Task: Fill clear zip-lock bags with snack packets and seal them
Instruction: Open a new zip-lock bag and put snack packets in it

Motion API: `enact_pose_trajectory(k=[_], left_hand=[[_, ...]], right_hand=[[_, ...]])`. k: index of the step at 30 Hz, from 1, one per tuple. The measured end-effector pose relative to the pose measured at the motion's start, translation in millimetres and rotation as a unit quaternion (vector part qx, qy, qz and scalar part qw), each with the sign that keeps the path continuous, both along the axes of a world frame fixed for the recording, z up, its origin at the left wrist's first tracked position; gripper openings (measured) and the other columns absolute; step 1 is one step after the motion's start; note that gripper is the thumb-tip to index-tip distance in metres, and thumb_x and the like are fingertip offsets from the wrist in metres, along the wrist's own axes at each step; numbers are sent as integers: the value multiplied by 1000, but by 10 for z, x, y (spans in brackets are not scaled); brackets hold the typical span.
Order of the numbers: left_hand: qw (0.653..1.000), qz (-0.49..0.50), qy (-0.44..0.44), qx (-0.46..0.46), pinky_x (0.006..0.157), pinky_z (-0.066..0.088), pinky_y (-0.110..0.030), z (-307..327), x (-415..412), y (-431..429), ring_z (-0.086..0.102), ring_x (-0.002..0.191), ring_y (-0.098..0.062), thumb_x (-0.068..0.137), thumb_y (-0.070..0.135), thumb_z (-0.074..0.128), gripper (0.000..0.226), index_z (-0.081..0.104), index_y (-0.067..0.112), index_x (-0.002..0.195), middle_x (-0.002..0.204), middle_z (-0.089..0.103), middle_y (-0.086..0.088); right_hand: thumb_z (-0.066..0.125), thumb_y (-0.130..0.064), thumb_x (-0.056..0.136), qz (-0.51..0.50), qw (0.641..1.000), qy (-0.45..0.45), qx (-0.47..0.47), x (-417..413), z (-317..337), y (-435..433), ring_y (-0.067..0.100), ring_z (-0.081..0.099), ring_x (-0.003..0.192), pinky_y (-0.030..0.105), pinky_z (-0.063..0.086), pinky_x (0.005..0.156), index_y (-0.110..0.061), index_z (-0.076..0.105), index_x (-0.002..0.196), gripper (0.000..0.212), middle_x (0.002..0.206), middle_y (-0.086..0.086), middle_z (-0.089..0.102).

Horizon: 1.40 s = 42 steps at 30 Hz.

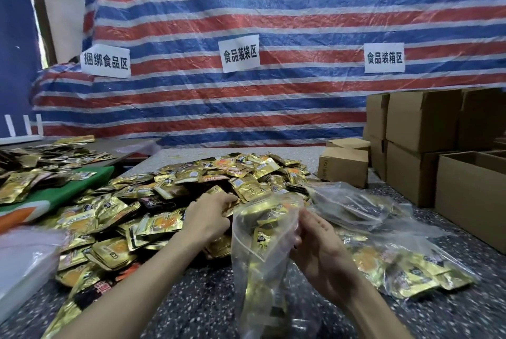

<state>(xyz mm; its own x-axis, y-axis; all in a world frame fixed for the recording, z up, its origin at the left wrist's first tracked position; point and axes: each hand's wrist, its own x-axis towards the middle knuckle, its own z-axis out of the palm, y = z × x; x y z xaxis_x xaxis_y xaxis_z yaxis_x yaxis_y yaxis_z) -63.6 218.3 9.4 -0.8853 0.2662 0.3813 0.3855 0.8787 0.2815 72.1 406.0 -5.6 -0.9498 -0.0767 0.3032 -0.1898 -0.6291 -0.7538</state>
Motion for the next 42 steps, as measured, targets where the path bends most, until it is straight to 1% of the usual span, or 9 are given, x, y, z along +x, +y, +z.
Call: enact_pose_trajectory(k=[3,6,9,14,19,23,31,35,42], left_hand=[[997,4,-12,73,80,50,-30,20,13,-119,62,113,-12,90,32,67,34,65,50,119,130,63,20],[972,-29,-26,231,86,57,-43,140,78,-269,69,99,-18,92,13,65,33,73,44,101,110,73,13],[945,-27,7,325,82,58,-52,273,178,-441,69,89,-34,95,7,61,33,74,36,102,94,73,12],[890,-20,20,456,60,52,-28,499,341,-695,65,77,-13,97,8,58,23,70,24,107,94,70,2],[831,-17,23,556,72,56,-36,859,657,-823,68,90,-24,95,5,59,17,69,18,101,98,70,-6],[783,-56,-35,618,50,57,-26,1144,949,-744,73,62,-16,91,3,65,12,69,14,89,87,71,-11],[880,-140,-6,453,49,55,-23,1067,1344,-290,70,69,-24,91,2,65,27,74,23,76,85,71,-14],[905,-146,-21,399,49,55,-24,960,1329,-162,64,56,-7,92,1,64,19,76,15,87,74,68,-3],[929,-164,-54,327,51,51,-20,968,1294,-133,68,63,-9,92,2,64,19,73,18,88,75,73,0]], right_hand=[[92,-39,64,10,1000,5,9,16,2,-12,12,48,61,36,36,78,-4,61,84,51,71,6,50],[97,-40,57,14,1000,7,14,29,9,-14,13,48,63,36,37,79,-2,58,90,64,73,6,50],[97,-39,57,19,1000,16,10,48,19,-14,11,49,61,34,38,77,-4,60,88,59,71,5,52],[96,-39,60,24,999,21,17,65,25,-12,10,50,61,31,43,73,-4,61,89,57,72,5,52],[92,-37,67,36,998,30,32,65,12,-13,11,50,63,30,45,73,-6,63,86,46,74,5,53],[78,-33,78,34,998,29,40,55,2,-28,13,52,67,34,42,77,-2,67,93,36,78,7,58],[90,-39,69,51,996,46,62,41,-30,-21,12,52,65,28,46,69,-3,66,87,47,77,8,56],[88,-41,72,42,994,61,83,37,-28,-27,13,51,63,31,41,71,-4,63,82,46,72,6,54],[87,-45,71,-2,992,85,94,79,8,-1,7,43,50,25,38,58,-6,61,78,47,61,1,49]])
